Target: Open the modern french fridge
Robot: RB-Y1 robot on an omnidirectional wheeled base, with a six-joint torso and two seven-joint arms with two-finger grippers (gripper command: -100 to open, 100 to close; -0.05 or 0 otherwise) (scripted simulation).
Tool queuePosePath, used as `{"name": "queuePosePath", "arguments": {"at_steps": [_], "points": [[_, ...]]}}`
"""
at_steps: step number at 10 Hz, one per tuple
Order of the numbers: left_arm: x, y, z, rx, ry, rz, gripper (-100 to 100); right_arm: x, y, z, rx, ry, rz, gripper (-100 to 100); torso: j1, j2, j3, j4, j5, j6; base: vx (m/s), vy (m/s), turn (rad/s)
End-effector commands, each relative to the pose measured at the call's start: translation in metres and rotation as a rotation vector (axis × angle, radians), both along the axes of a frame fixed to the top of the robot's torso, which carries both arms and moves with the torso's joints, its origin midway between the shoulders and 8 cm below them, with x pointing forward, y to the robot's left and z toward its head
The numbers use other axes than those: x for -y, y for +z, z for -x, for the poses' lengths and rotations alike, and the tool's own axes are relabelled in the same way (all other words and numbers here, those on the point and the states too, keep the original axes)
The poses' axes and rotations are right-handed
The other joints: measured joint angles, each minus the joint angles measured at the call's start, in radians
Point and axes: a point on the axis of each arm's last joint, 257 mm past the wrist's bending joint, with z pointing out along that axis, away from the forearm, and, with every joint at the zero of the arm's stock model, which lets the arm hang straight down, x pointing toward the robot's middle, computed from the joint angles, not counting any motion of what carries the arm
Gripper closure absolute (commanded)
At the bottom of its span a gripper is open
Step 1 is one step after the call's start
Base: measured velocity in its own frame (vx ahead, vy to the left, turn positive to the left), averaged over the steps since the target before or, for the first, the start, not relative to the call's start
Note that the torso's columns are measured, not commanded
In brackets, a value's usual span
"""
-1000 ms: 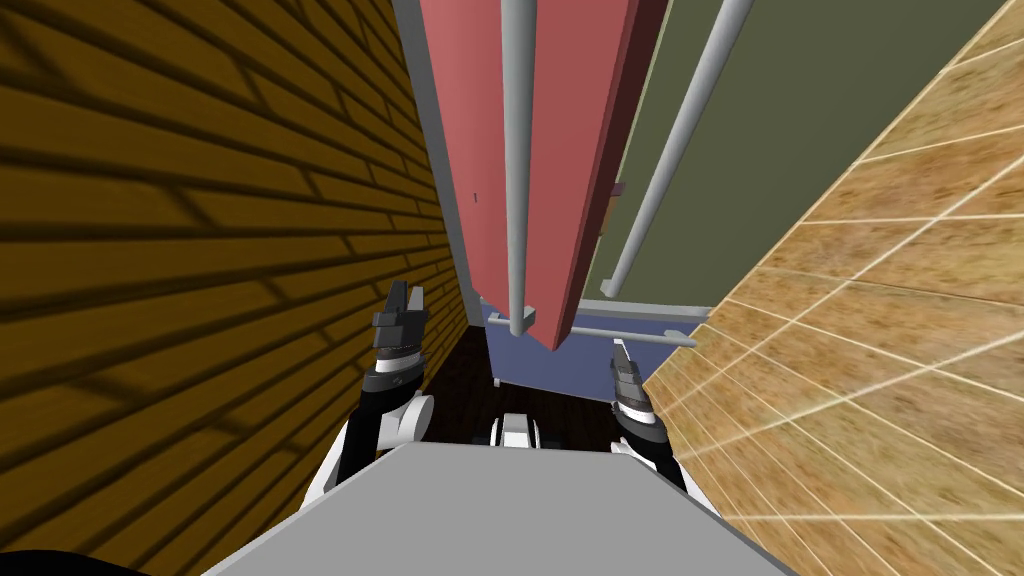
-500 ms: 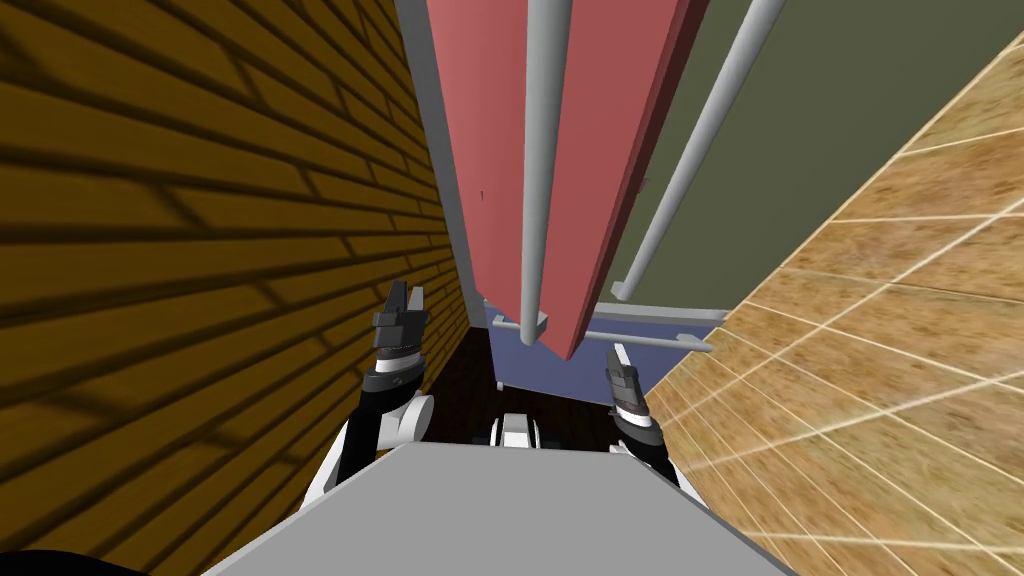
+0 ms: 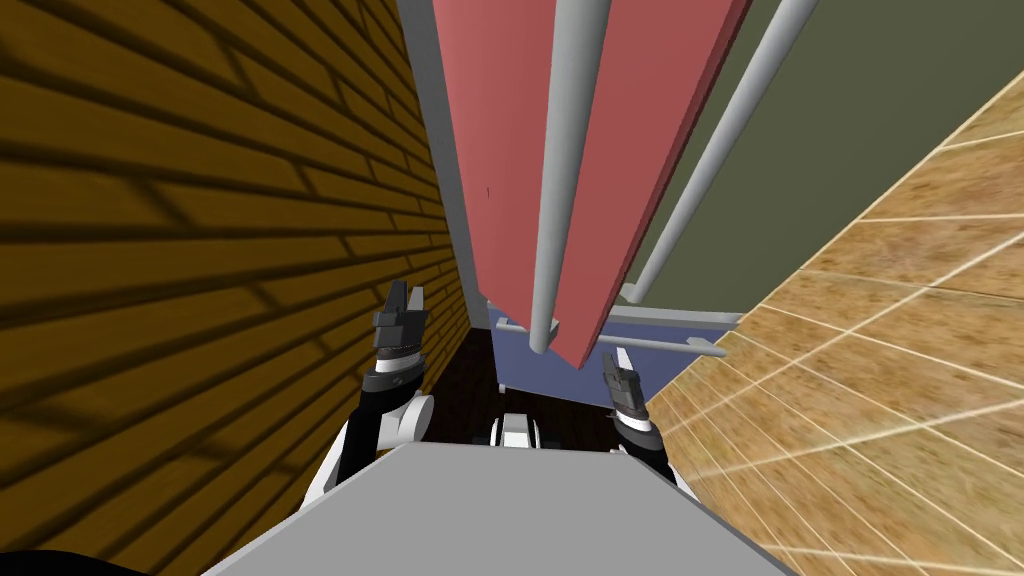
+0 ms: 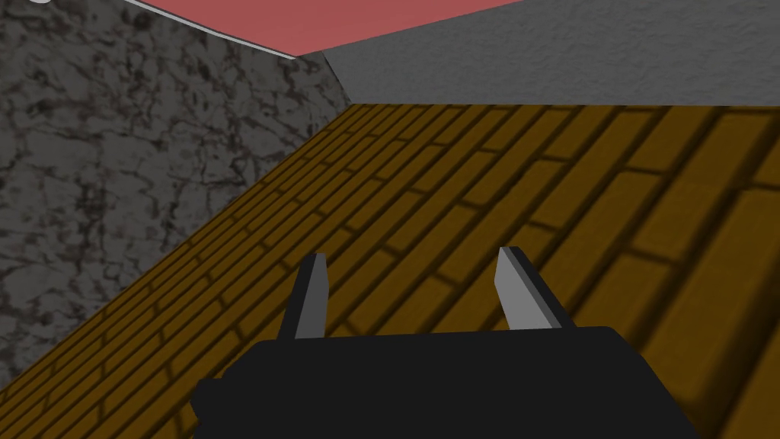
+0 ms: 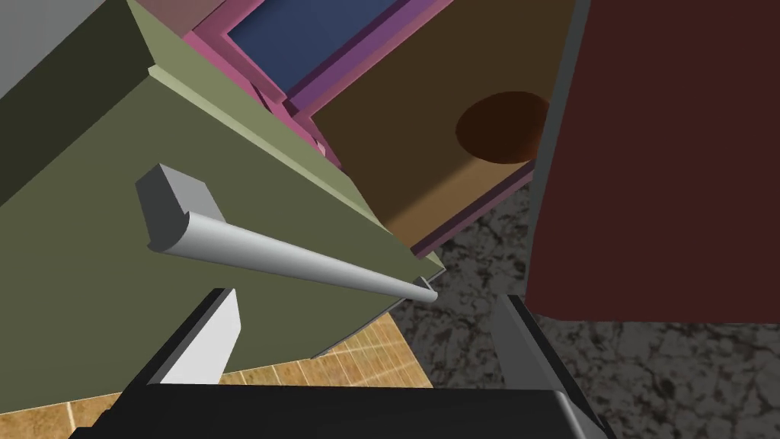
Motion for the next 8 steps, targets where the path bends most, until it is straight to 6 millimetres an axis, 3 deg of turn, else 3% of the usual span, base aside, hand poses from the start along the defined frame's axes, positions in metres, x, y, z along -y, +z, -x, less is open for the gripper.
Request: {"name": "queuePosePath", "arguments": {"at_steps": [1, 3, 8], "points": [[0.0, 0.0, 0.0, 0.0, 0.0, 0.0, 0, 0.002, -0.013, 0.0, -0.007, -0.059, 0.056, -100, 0.001, -0.001, 0.0, 0.0, 0.0, 0.0, 0.05, 0.09, -0.001], [0.0, 0.0, 0.0, 0.0, 0.0, 0.0, 0, 0.002, -0.013, 0.0, -0.006, -0.086, 0.082, -100, -0.002, 0.001, 0.001, 0.0, 0.0, 0.0, 0.015, 0.024, -0.001], [0.0, 0.0, 0.0, 0.0, 0.0, 0.0, 0, 0.006, -0.039, 0.0, -0.023, -0.2, 0.192, -100, 0.002, -0.001, 0.0, 0.0, 0.0, 0.0, 0.05, 0.072, 0.002]]}}
